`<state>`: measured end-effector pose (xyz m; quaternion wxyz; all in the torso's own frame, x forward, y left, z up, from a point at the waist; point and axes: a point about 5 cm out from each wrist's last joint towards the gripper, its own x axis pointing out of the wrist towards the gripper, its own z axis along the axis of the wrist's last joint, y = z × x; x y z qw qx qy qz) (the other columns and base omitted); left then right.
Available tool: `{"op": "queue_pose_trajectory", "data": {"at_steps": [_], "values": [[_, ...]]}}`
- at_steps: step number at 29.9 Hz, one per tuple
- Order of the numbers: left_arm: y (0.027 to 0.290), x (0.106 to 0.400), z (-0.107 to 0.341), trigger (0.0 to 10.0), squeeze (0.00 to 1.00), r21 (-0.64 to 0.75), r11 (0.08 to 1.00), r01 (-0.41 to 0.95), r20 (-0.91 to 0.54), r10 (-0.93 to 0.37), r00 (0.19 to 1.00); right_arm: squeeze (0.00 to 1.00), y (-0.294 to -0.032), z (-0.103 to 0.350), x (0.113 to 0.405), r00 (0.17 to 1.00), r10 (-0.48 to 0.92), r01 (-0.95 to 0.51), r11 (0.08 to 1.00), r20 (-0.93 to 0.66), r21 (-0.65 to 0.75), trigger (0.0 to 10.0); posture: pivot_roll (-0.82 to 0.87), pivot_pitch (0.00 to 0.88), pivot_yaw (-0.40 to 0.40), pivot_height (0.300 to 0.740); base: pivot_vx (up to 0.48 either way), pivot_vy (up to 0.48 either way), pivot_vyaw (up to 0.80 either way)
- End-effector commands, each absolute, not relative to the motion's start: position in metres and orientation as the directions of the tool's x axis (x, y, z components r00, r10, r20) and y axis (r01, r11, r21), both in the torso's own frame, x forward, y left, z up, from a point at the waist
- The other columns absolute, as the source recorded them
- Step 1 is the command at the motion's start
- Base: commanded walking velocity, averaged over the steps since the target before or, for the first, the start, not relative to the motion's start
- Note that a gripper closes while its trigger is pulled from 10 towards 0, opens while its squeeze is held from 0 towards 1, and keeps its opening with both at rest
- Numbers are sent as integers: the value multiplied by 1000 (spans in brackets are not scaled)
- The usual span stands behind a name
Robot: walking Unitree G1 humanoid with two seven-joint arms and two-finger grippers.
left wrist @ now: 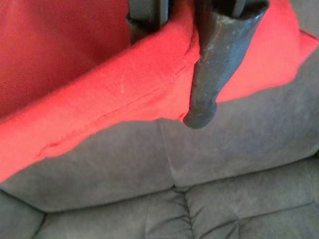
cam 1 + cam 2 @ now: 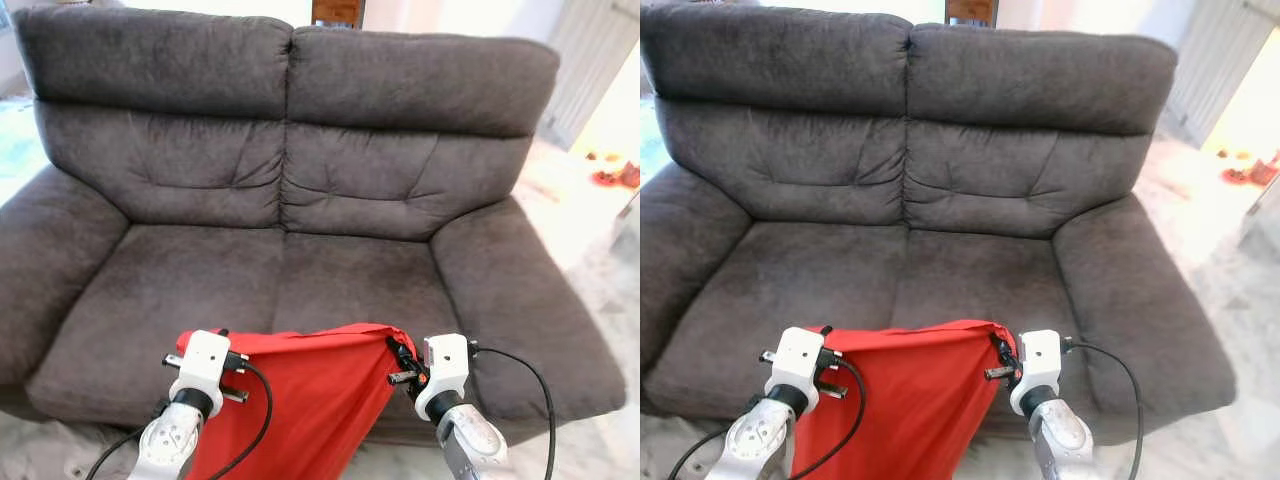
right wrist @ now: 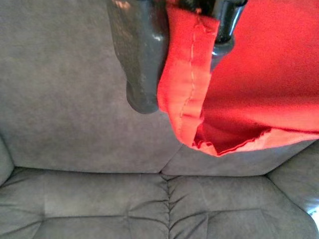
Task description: Move the pillow to the sofa from floor
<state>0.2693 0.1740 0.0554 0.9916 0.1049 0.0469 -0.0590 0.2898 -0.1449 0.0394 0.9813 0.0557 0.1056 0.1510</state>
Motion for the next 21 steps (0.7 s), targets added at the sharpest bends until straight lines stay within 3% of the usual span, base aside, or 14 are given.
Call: {"op": "queue_pose_trajectory", "data": {"at_steps": [1,15,21], "values": [[181,276,73,10000,0,212,973,87,-29,-83,996,0,-156,54,298,959,260,-245,961,-113,131,10000,63,72,-15,740,0,-472,0],[181,279,80,10000,0,225,968,113,-20,-112,994,0,-152,54,298,960,260,-245,960,-101,136,10000,62,61,7,740,0,-466,0],[182,279,83,10000,0,204,973,105,-12,-105,994,0,-152,58,298,962,260,-248,960,-81,133,10000,58,46,12,740,0,0,0]]}}
